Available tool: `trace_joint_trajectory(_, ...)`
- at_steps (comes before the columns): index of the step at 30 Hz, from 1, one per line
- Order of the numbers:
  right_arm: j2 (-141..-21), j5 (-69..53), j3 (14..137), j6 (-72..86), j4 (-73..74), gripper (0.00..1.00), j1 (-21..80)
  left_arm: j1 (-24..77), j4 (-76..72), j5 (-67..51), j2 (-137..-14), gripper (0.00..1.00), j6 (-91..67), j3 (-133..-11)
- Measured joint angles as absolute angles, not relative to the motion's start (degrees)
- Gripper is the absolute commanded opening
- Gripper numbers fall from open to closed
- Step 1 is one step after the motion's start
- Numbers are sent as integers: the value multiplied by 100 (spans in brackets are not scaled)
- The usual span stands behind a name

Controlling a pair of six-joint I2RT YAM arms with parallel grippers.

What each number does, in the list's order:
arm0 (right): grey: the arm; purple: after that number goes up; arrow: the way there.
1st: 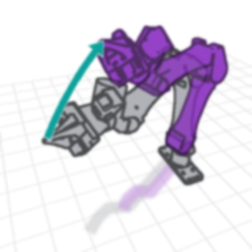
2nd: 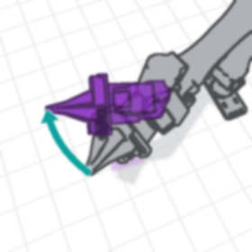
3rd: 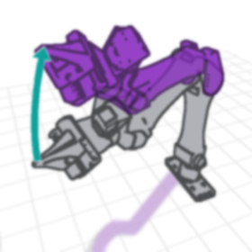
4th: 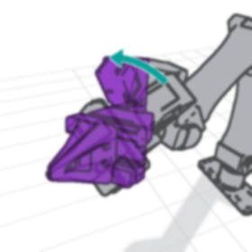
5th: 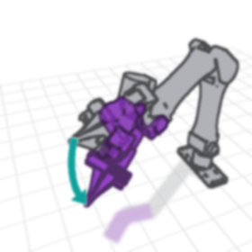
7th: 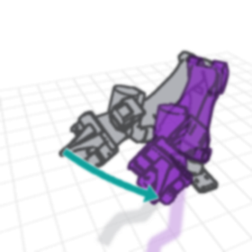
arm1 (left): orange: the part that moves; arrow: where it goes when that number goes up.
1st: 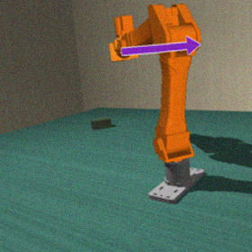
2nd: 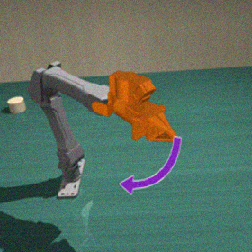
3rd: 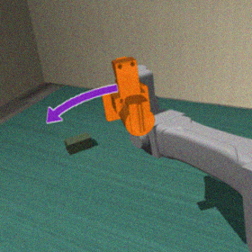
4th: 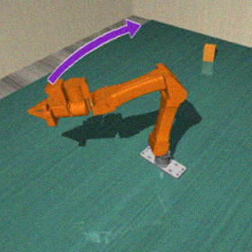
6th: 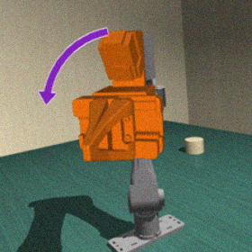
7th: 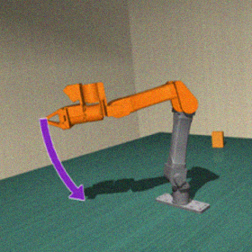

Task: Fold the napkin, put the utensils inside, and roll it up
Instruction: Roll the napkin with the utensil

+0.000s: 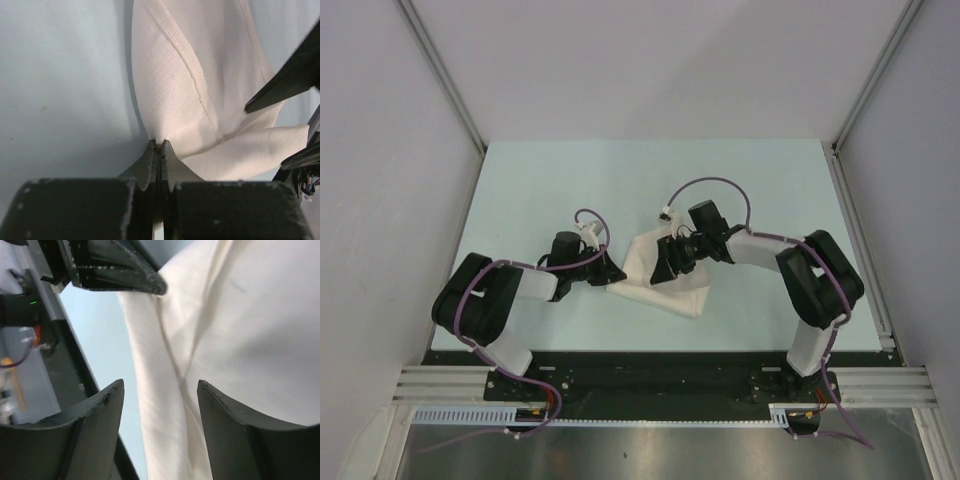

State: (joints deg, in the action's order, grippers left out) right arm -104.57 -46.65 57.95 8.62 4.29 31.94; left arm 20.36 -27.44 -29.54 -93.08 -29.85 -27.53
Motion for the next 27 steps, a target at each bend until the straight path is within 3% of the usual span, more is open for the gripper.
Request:
trace_joint_trajectory(4,-9369,-3312,5481,657,670,71,3400,2038,-2744,-2954,-9308,0,-2982,-2753)
trace_joint_trajectory(10,-7940,-1468,4950,388,875,72,4491,2040,-2742,-2952,-9308,0,-2982,-2755)
trace_joint_trajectory(16,-8001,-530,4794,287,1186,72,5179,2040,-2735,-2950,-9308,0,-2982,-2757)
trace_joint_trajectory(27,-8318,47,4606,325,1452,71,5566,2049,-2703,-2921,-9297,0,-2989,-2766)
